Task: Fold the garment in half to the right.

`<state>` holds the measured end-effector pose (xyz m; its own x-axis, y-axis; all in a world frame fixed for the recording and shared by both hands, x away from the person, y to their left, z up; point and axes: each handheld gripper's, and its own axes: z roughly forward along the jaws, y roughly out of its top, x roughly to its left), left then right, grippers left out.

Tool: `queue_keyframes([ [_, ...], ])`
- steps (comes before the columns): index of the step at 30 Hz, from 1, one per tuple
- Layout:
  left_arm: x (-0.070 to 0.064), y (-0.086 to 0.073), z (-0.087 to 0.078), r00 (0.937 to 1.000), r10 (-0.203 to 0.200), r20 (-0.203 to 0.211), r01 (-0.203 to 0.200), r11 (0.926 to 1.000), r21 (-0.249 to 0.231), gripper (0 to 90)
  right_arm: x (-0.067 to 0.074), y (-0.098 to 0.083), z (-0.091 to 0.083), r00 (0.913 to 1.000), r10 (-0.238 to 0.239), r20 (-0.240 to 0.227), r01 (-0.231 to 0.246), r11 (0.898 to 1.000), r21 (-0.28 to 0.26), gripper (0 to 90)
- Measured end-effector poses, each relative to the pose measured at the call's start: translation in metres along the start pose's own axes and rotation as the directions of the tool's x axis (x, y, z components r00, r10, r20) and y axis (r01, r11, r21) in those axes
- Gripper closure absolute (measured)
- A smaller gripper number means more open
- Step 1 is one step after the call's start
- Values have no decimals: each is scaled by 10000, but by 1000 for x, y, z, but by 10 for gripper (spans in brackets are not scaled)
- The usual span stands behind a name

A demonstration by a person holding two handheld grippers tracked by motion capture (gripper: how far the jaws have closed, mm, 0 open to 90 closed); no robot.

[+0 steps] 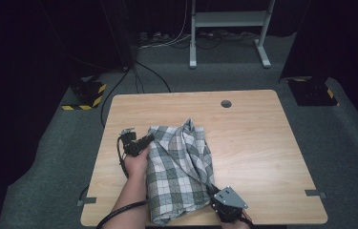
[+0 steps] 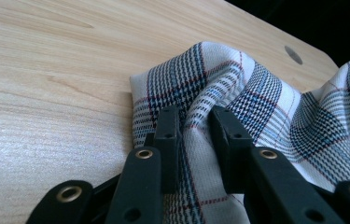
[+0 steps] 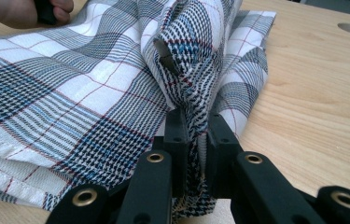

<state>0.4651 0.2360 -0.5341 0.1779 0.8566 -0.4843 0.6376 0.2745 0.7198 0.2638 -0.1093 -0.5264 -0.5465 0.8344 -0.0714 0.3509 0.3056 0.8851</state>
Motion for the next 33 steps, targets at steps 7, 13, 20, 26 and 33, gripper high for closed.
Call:
queue_keyframes([
  [7,-9,4,1,9967,730,-355,-721,9970,266,698,-4,-6,3,9999,153,10,-153,9996,257,808],
  [13,-22,24,-8,9906,1308,-389,-1309,9914,-11,556,-3,-6,4,9999,157,-23,-157,9995,262,807],
  [20,-37,45,7,9655,2464,-843,-2422,9686,570,495,-4,-8,3,9998,178,-54,-176,9994,295,807],
  [26,-33,43,22,9574,2535,-1381,-2422,9657,934,580,-6,-9,3,9998,178,-126,-173,9991,393,819],
  [33,-31,39,33,9370,2977,-1826,-2781,9523,1257,633,-13,-16,1,9997,244,-85,-239,9979,594,836],
])
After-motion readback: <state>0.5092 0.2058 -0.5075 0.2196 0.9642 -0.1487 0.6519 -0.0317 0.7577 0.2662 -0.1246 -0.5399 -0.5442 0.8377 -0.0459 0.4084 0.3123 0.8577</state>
